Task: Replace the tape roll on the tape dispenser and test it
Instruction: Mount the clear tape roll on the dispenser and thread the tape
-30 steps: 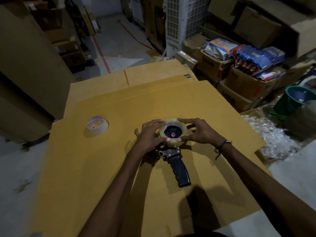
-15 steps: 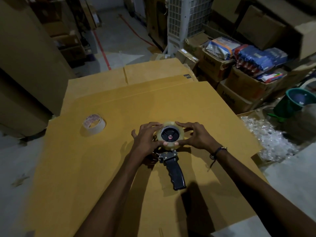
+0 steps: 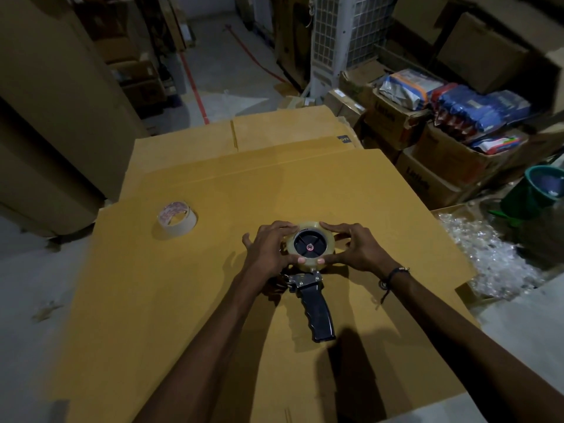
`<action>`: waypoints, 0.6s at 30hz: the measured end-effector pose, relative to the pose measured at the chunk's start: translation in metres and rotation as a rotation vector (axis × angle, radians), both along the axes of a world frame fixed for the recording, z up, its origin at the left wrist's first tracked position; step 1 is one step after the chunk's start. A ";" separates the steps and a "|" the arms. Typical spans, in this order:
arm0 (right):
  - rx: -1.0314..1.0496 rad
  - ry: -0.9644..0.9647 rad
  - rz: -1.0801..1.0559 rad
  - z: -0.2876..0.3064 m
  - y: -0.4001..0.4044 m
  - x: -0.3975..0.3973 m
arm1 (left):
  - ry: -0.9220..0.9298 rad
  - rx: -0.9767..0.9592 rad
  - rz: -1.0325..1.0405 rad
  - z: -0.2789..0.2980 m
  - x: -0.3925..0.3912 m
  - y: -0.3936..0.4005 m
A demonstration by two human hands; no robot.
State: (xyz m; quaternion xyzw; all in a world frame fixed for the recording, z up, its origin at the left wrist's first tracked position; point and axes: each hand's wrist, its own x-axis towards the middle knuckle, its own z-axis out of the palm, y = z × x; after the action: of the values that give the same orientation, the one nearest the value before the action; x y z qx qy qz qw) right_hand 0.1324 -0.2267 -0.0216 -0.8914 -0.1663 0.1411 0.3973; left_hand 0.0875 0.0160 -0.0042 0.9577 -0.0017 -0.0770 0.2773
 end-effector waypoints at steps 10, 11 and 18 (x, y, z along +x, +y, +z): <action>0.029 0.024 -0.015 -0.004 0.001 0.000 | 0.032 0.014 0.020 0.000 0.000 -0.002; 0.029 0.028 -0.018 -0.005 0.001 0.000 | 0.034 0.011 0.022 -0.001 0.000 -0.002; 0.029 0.016 -0.015 -0.004 0.001 -0.001 | 0.042 0.020 0.024 0.004 -0.001 -0.005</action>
State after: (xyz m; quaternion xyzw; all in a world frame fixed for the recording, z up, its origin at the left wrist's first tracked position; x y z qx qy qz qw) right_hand 0.1310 -0.2256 -0.0256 -0.8856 -0.1584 0.1428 0.4127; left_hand 0.0867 0.0111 -0.0006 0.9585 0.0162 -0.0938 0.2686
